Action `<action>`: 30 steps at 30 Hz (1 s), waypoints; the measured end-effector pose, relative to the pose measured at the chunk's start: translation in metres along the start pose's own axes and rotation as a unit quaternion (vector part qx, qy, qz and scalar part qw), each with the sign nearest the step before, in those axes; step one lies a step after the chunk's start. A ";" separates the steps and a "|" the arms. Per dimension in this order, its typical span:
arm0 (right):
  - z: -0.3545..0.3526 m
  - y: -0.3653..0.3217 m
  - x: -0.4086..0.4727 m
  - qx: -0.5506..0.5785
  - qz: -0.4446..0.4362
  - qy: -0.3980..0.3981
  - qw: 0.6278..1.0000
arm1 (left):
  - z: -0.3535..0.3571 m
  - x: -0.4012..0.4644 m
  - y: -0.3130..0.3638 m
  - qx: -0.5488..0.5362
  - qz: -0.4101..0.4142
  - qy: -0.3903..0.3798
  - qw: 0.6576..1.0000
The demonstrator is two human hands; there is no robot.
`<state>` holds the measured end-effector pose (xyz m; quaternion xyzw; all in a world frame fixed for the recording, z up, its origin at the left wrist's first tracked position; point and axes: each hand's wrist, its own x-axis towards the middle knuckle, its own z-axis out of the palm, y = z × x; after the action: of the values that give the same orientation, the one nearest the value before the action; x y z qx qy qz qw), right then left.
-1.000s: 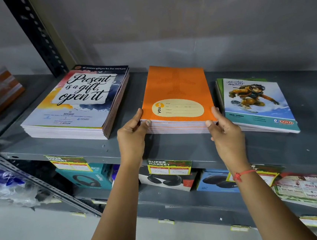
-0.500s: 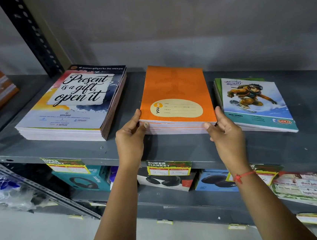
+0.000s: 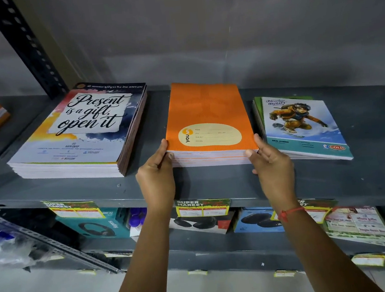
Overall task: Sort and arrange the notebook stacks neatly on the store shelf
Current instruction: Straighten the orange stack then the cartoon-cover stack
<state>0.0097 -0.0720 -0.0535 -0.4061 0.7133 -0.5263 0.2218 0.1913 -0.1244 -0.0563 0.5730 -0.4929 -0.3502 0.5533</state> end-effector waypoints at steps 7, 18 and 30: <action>-0.014 -0.005 -0.016 0.086 0.032 -0.033 0.995 | 0.004 -0.016 0.006 0.061 0.091 0.037 0.993; -0.140 0.054 0.017 0.039 0.044 0.094 0.994 | 0.130 -0.103 0.048 0.080 0.108 -0.235 0.963; -0.171 0.062 0.055 0.036 0.022 -0.138 0.990 | 0.154 -0.099 0.052 0.125 -0.008 -0.184 0.975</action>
<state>-0.1705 -0.0123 -0.0456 -0.4511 0.6654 -0.4853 0.3438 0.0101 -0.0694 -0.0419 0.5672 -0.6216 -0.3896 0.3743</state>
